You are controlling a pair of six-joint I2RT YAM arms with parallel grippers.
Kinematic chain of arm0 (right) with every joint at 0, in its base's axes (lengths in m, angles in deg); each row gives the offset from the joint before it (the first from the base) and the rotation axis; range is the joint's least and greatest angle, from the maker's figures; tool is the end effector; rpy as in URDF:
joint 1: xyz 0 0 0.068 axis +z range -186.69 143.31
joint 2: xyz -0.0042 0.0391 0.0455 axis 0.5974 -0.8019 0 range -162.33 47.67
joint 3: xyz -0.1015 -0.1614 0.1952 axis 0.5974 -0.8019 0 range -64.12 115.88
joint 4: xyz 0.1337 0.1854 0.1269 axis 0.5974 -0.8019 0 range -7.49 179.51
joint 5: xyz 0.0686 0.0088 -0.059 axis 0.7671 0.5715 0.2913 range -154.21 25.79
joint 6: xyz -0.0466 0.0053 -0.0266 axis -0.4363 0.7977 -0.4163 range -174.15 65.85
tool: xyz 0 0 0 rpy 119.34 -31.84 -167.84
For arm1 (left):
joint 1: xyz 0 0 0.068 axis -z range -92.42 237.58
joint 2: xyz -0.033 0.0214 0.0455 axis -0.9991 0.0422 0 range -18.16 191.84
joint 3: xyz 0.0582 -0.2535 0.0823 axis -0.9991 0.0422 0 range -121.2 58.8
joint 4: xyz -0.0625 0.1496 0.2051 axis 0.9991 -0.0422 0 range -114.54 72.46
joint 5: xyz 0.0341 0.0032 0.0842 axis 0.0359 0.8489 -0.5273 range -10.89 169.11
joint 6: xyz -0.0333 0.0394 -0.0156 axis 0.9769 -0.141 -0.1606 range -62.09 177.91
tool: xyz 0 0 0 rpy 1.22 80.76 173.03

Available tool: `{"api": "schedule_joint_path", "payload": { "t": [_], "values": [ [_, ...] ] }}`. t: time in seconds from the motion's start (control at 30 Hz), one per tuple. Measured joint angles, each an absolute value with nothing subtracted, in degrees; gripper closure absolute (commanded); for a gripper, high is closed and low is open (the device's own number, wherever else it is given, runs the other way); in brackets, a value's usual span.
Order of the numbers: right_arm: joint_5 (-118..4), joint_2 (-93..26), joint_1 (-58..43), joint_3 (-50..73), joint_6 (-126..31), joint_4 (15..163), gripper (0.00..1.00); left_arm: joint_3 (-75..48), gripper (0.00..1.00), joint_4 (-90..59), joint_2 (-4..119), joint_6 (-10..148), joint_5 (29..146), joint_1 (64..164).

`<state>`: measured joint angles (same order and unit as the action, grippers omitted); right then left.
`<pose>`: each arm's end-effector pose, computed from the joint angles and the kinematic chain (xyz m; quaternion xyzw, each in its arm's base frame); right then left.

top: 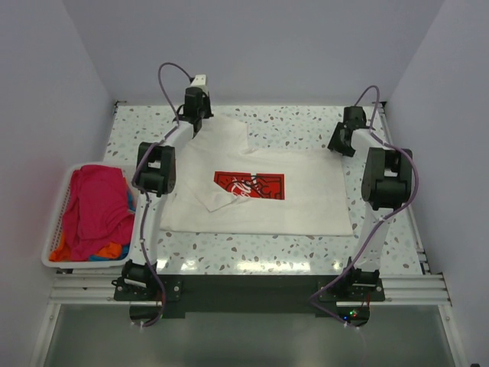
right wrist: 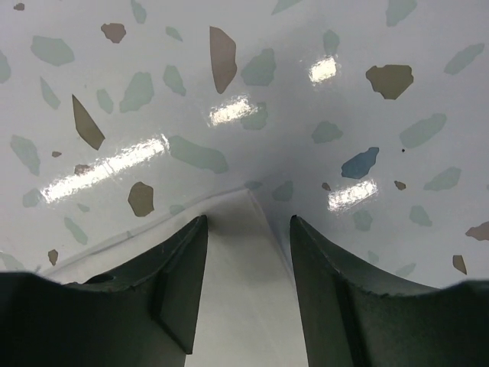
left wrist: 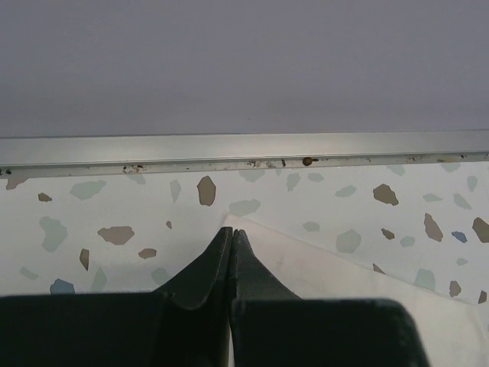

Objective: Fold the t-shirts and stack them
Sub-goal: Fold the tshirt

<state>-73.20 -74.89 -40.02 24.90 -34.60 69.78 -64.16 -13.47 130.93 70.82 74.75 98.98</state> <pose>0.4636 -0.0326 0.1632 0.2119 0.9225 -0.0294 0.3214 0.5831 -0.1150 0.1539 -0.0322 0.8284 -0.0867 0.5524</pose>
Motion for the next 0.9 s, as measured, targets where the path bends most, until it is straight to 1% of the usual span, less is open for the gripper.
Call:
{"api": "schedule_joint_path", "payload": {
  "t": [0.1, 0.13, 0.17, 0.2, 0.23, 0.27, 0.33, 0.37, 0.4, 0.53, 0.7, 0.9],
  "values": [
    [-72.78, -75.18, -40.02, 25.24, -34.31, 69.76, 0.55, -64.11, 1.00, -12.72, 130.50, 70.84, 74.97, 98.98],
    [-72.61, -75.24, -40.02, 25.33, -34.31, 69.78, 0.56, -64.11, 0.94, -12.42, 130.39, 70.82, 75.05, 98.98],
    [-72.59, -75.33, -40.04, 25.46, -34.29, 69.74, 0.61, -64.11, 0.85, -12.31, 130.32, 70.86, 75.10, 98.98],
    [-72.50, -75.40, -40.09, 25.59, -34.31, 69.74, 0.63, -64.11, 0.72, -12.22, 130.30, 70.79, 75.12, 98.98],
    [-72.41, -75.46, -40.09, 25.62, -34.27, 69.76, 0.67, -64.13, 0.51, -12.33, 130.30, 70.73, 75.12, 98.98],
    [-72.33, -75.46, -40.09, 25.62, -34.18, 69.74, 0.72, -64.31, 0.44, -12.83, 130.32, 70.68, 75.05, 98.98],
    [-72.17, -75.46, -40.09, 25.62, -34.11, 69.74, 0.79, -66.10, 0.34, -14.93, 130.85, 71.76, 74.64, 98.98],
    [-72.15, -75.46, -40.09, 25.62, -34.01, 69.72, 0.81, -67.68, 0.33, -16.09, 131.30, 72.06, 74.24, 98.98],
    [-72.13, -75.46, -40.09, 25.62, -33.90, 69.74, 0.87, -69.31, 0.32, -17.31, 131.81, 72.37, 73.63, 98.98],
    [-71.93, -75.46, -40.09, 25.59, -33.68, 69.81, 0.93, -71.50, 0.31, -20.31, 132.05, 73.44, 70.62, 98.98],
    [-71.12, -75.40, -40.11, 25.49, -33.59, 69.89, 0.96, -71.50, 0.32, -25.09, 132.16, 73.90, 68.41, 98.98],
    [-70.07, -74.70, -40.17, 24.24, -33.20, 70.86, 0.96, -71.50, 0.39, -30.08, 133.03, 74.95, 67.97, 98.98]
  ]
}}
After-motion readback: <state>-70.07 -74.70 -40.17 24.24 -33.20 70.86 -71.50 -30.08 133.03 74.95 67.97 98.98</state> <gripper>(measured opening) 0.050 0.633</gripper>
